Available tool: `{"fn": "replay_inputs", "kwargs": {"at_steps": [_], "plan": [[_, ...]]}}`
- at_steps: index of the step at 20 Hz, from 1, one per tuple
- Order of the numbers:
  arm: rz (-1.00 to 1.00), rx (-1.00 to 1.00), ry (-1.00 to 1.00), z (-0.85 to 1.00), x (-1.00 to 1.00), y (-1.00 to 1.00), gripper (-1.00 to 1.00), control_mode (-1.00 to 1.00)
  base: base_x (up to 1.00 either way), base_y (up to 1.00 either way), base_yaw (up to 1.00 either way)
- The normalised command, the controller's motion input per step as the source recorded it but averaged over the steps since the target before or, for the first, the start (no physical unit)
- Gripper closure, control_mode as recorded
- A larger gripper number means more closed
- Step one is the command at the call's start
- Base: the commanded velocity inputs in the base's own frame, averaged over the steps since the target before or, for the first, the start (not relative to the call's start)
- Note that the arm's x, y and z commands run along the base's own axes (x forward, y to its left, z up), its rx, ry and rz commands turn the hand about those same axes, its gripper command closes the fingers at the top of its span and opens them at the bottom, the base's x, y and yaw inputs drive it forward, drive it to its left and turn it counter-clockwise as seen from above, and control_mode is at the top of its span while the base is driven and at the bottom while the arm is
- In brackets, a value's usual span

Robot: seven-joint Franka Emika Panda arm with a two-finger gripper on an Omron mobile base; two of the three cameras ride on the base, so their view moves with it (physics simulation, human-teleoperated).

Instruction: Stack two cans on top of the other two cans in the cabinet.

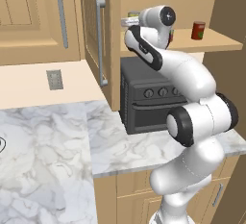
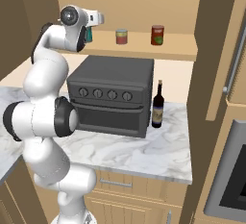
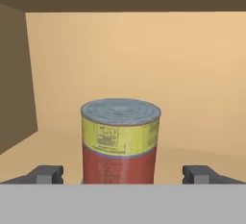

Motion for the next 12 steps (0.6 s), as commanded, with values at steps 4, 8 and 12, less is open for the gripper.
{"fn": "replay_inputs", "kwargs": {"at_steps": [4,8,12], "plan": [[-0.03,0.00,0.00,-0.01,-0.29,-0.07,-1.00,-1.00,0.00,0.00,0.00],[-0.07,0.00,0.02,0.00,-0.46,-0.03,-1.00,-1.00,0.00,0.00,0.00],[-0.14,0.00,0.01,-0.02,-0.61,0.00,-1.00,-1.00,0.00,0.00,0.00]]}}
